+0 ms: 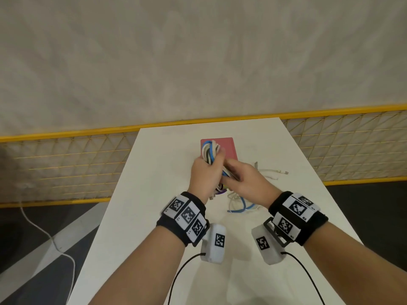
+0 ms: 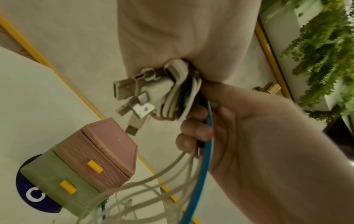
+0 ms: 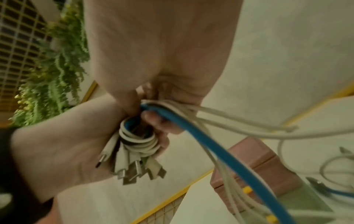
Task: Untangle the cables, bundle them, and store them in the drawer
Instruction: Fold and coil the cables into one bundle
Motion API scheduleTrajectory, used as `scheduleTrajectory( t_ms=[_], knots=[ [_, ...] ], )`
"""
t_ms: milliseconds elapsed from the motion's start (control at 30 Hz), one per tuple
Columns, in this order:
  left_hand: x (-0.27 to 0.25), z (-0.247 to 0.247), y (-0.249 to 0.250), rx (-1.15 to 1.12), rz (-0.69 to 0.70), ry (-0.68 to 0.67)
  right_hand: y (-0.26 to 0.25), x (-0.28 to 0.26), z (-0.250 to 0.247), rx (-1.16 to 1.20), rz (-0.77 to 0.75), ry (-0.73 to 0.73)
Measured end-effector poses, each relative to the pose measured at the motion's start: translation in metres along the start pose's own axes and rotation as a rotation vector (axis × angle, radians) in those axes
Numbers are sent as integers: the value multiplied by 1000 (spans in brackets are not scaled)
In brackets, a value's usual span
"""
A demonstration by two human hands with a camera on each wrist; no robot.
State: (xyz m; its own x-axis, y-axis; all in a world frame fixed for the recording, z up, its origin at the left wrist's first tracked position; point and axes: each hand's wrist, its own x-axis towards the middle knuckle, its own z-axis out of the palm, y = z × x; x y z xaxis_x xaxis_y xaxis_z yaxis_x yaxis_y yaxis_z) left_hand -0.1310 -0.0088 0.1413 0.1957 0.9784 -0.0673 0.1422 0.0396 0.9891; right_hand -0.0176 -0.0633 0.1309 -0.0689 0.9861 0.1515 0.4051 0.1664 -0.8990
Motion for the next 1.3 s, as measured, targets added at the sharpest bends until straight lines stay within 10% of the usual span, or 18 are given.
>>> scheduleTrajectory(
  t_ms=[267, 600, 800, 1000, 1300],
  knots=[
    [13, -16, 14, -350, 10, 17, 13, 7, 10, 247, 55, 73],
    [13, -36, 27, -669, 48, -270, 47, 3, 7, -231, 116, -71],
    [2, -45, 23, -116, -12, -581, 55, 16, -20, -630, 284, 43],
    [5, -24, -5, 331, -3, -452, 27, 36, -27, -665, 242, 179],
    [11, -12, -16, 382, -20, -215, 29, 40, -26, -344, 163, 290]
  ],
)
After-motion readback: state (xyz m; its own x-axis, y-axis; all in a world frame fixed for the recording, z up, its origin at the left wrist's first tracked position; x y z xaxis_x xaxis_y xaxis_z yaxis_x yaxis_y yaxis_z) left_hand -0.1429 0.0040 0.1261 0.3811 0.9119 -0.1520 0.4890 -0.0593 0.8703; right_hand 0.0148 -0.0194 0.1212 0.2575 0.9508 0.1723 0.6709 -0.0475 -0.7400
